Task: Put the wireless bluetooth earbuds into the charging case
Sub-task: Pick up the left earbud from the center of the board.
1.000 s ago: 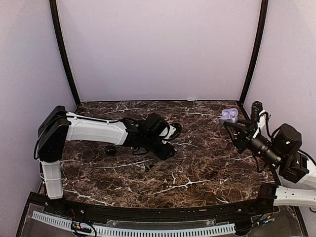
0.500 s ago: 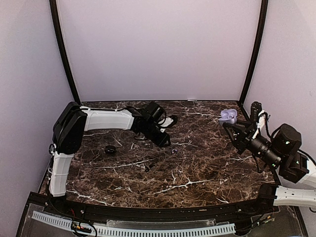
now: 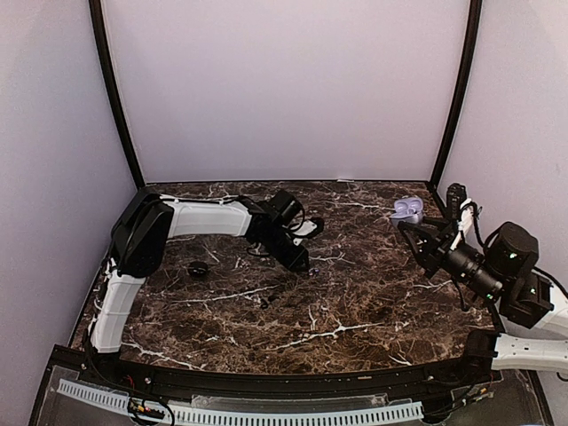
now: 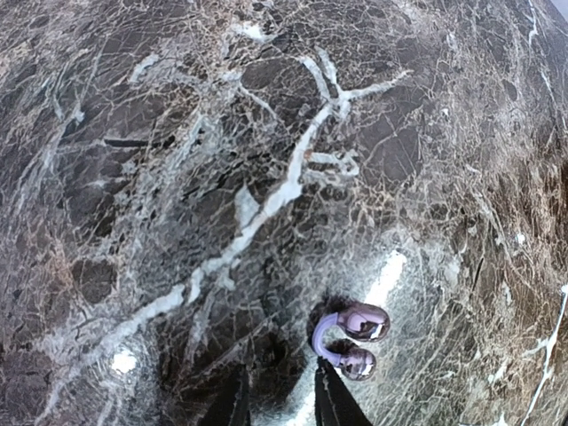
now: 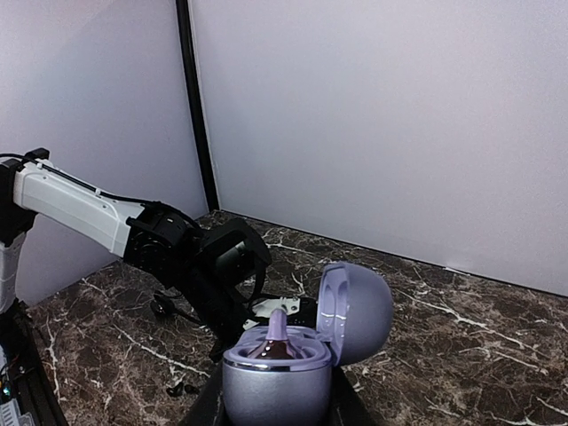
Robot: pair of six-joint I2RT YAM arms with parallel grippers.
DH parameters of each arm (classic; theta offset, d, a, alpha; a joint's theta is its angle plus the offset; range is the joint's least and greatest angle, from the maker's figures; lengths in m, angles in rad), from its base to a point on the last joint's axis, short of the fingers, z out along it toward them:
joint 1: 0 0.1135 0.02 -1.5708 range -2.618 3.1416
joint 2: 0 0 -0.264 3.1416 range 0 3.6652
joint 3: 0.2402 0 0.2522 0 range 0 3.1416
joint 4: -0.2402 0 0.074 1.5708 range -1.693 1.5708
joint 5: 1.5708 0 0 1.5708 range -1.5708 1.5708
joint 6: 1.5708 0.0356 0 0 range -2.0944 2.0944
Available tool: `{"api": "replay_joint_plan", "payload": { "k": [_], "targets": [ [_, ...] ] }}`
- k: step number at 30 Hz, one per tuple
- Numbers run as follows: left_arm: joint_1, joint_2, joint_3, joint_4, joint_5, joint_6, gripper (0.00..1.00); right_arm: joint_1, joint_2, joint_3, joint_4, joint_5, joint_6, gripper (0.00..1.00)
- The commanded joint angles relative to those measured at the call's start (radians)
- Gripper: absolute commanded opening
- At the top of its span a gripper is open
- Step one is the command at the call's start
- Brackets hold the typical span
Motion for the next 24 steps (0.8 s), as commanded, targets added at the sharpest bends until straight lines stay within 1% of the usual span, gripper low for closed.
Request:
{"api": "replay_joint_plan", "payload": {
  "k": [1,7,14,18,24],
  "targets": [
    [-0.011,0.007,0.029,-0.041,0.044,0.021,0.24,-0.005,0.002,0.006,0.032,-0.011,-0.006,0.0],
    [-0.026,0.015,0.031,-0.048,0.039,0.033,0.24,-0.005,0.008,0.006,0.039,-0.014,-0.008,0.0],
    [-0.049,0.069,0.095,-0.097,-0.034,0.062,0.23,-0.007,0.012,0.009,0.039,-0.014,-0.012,0.0],
    [-0.073,0.102,0.135,-0.129,-0.062,0.079,0.19,-0.008,0.014,0.011,0.035,-0.01,-0.016,0.0],
    [-0.075,0.127,0.156,-0.143,-0.044,0.067,0.16,-0.009,0.014,0.011,0.034,-0.013,-0.017,0.0]
  ]
}}
